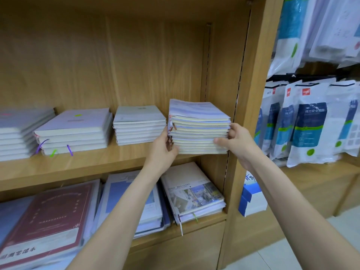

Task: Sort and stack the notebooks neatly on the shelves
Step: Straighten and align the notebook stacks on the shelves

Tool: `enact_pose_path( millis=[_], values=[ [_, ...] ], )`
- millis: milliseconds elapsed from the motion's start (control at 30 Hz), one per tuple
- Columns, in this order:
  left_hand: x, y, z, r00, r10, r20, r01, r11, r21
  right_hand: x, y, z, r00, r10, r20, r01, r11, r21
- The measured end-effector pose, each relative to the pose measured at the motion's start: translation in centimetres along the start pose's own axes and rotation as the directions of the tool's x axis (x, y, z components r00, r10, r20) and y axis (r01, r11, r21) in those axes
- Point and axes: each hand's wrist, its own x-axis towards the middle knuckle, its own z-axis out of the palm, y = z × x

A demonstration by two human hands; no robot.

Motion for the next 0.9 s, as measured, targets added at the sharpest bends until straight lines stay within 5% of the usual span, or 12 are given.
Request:
enact_pose_path(
  millis=[400,733,900],
  values=[
    [-0.6,0.0,0.6,0.985,0.064,-0.158,-0.051,0.995,0.084,0.0,1.1,0.4,0.993,-0.074,-0.09,0.067,0.994,-0.085],
    [-1.9,0.6,0.1,0.988,0.021,-0.151,-0.046,0.986,-0.163,-1.1,1.6,0.8,0.987,-0.1,-0.128,0.104,0.994,0.022],
    [-1.6,0.5,0.3,0.987,0.039,-0.158,-0.058,0.991,-0.121,-1.5,1.5,0.9,0.979,-0.167,-0.116,0.173,0.984,0.042]
  ],
)
